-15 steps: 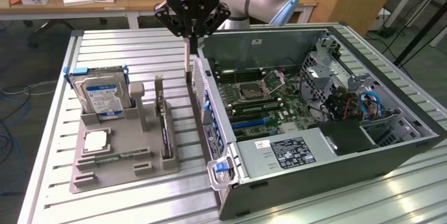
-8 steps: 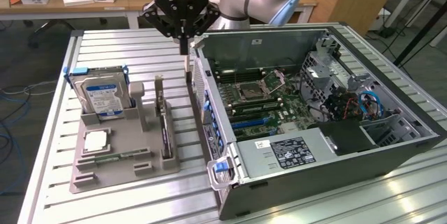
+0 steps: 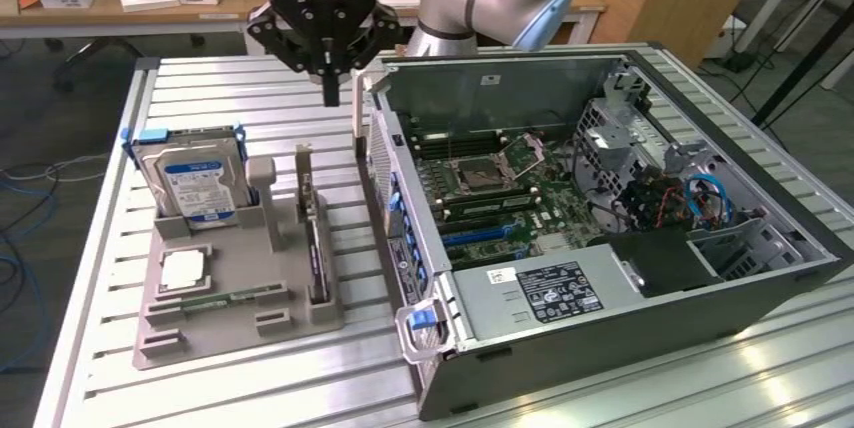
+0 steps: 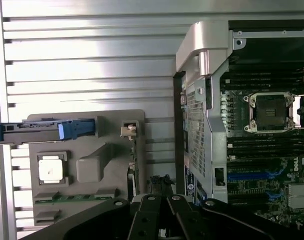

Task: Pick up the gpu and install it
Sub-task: 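Reach for the gpu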

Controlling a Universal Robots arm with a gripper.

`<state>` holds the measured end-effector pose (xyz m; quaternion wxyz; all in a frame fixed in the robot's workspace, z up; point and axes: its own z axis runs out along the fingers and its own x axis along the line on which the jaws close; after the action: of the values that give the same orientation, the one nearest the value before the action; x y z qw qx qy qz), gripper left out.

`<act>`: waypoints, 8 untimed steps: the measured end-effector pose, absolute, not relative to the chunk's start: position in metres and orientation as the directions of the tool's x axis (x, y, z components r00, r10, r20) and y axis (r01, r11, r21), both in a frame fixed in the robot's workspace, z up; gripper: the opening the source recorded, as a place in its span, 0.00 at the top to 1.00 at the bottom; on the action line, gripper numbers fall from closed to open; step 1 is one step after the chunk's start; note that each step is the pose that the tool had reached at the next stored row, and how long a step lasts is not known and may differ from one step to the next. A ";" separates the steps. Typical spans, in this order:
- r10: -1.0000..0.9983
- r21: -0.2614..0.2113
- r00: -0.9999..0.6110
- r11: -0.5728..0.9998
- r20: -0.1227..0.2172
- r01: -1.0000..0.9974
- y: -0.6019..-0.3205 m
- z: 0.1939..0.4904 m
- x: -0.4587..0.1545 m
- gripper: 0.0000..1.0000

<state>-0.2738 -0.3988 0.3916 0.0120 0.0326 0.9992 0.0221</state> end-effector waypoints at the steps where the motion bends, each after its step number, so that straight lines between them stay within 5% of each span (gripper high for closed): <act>1: 0.066 0.045 -0.998 0.997 -0.023 0.065 -0.399 0.392 -0.276 0.89; 8: 0.065 0.045 -0.998 0.997 -0.023 0.064 -0.399 0.391 -0.289 0.89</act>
<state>-0.2893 -0.3989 0.3915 0.0120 0.0325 0.9992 0.0222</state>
